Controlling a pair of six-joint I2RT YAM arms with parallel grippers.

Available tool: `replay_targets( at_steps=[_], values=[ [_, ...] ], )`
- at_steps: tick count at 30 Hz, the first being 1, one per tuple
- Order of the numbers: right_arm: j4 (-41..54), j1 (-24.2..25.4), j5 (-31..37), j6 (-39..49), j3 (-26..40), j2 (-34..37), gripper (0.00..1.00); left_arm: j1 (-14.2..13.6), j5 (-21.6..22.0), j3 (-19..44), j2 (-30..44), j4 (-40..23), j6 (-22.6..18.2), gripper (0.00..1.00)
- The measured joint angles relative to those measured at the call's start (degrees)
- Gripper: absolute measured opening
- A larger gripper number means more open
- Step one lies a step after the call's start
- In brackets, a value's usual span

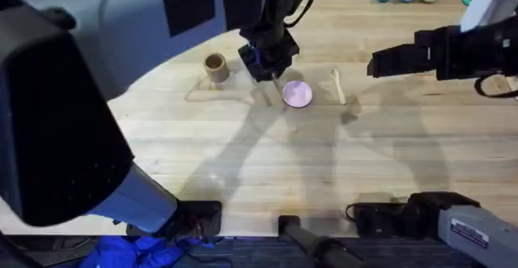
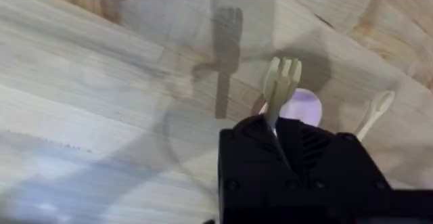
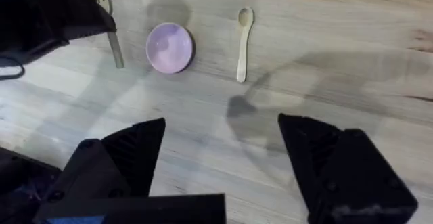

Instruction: Pick up a utensil and set it on the pink plate, then put the other utensil in the container.

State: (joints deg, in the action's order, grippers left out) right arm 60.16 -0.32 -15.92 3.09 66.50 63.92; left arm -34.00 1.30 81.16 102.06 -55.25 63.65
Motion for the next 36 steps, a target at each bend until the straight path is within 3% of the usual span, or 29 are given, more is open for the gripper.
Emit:
replay_targets(
  at_steps=[8,20,29,36],
  values=[
    [0.0,0.0,0.0,0.0,0.0,0.0,0.993,0.0,-0.7,0.7,0.0,2.2,-4.9,0.041],
    [0.0,0.0,0.0,0.0,0.0,0.0,0.993,-2.9,-1.6,2.4,0.0,3.5,-6.0,0.041],
    [0.0,0.0,0.0,0.0,0.0,0.0,0.993,-4.1,-1.5,12.4,6.7,-3.5,-4.9,0.041],
    [0.0,0.0,0.0,0.0,0.0,0.0,0.993,-6.8,-0.2,18.5,13.1,-8.4,-4.9,0.041]
  ],
)
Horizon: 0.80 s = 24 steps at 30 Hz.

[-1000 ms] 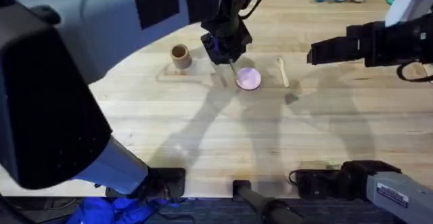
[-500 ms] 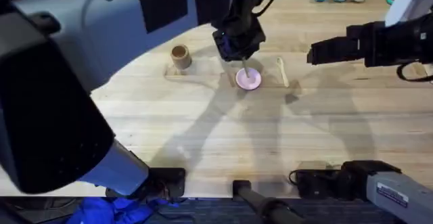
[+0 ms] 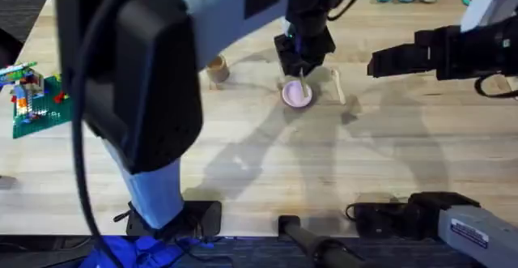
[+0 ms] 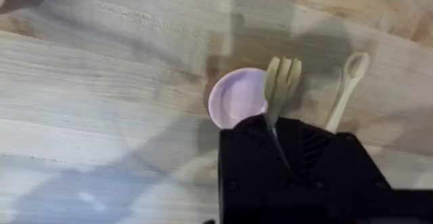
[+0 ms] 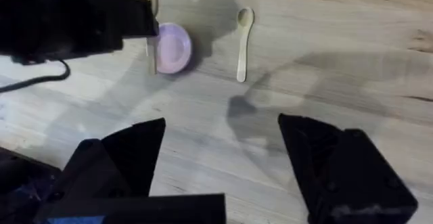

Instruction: Pick up a utensil and set it on the pink plate, then put the other utensil in the container.

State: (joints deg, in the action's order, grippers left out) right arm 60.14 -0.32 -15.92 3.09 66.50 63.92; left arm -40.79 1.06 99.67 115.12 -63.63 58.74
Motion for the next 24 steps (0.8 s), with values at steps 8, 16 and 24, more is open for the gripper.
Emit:
replay_targets(
  at_steps=[8,16,24],
  values=[
    [0.0,0.0,0.0,0.0,0.0,0.0,0.993,-1.8,0.3,0.4,3.4,-0.9,0.0,0.041],
    [0.0,0.0,0.0,0.0,0.0,0.0,0.993,-1.8,0.3,0.4,4.4,-0.9,0.0,0.041],
    [0.0,0.0,0.0,0.0,0.0,0.0,0.993,-1.8,0.3,0.5,4.7,-0.9,0.0,0.041]
  ],
)
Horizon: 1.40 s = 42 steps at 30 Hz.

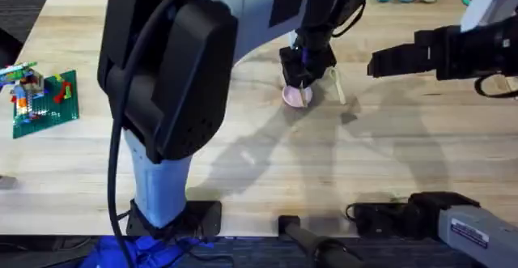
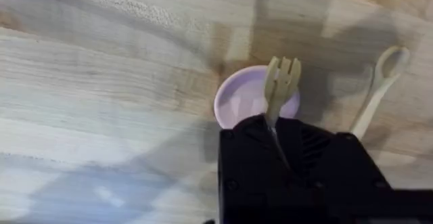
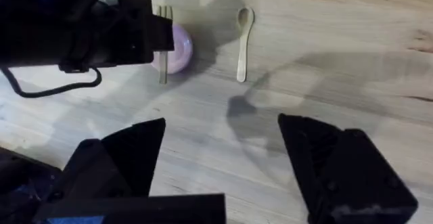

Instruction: Pick up a utensil and set it on the pink plate, then put the other utensil in the container.

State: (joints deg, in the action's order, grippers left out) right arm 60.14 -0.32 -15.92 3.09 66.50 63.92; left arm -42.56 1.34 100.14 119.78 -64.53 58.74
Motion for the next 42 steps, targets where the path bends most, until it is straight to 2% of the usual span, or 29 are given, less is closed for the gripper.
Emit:
replay_targets(
  at_steps=[9,42],
  values=[
    [0.0,0.0,0.0,0.0,0.0,0.0,0.993,0.0,0.0,0.0,2.1,0.5,0.0,0.041],
    [0.0,0.0,0.0,0.0,0.0,0.0,0.993,0.0,0.2,-0.1,2.1,0.9,0.0,0.042]
  ],
)
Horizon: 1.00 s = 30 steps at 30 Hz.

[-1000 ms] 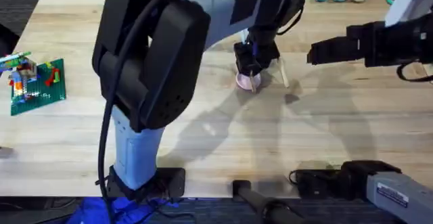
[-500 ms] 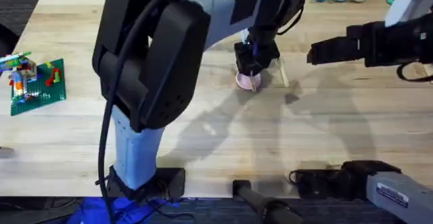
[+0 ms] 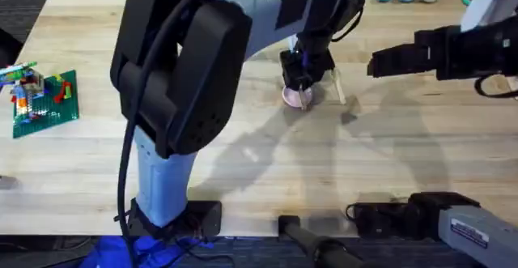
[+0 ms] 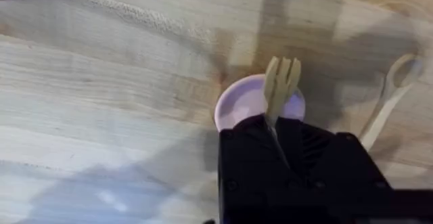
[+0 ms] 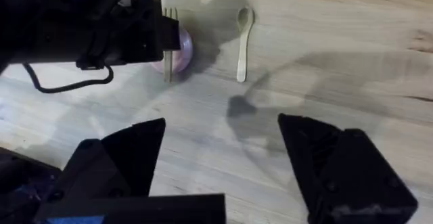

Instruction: Pick up a utensil and set it on the pink plate, then put the other utensil in the container.

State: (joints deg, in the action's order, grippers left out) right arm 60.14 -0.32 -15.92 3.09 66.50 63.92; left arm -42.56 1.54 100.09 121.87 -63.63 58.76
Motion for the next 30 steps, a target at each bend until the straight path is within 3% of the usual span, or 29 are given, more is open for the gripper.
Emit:
replay_targets(
  at_steps=[21,30],
  values=[
    [0.0,0.0,0.0,0.0,0.0,0.0,0.993,0.0,0.0,-1.5,0.0,0.0,0.0,0.076],
    [0.0,0.0,0.0,0.0,0.0,0.0,0.993,0.0,0.0,-1.5,0.0,0.0,0.0,0.169]
  ],
)
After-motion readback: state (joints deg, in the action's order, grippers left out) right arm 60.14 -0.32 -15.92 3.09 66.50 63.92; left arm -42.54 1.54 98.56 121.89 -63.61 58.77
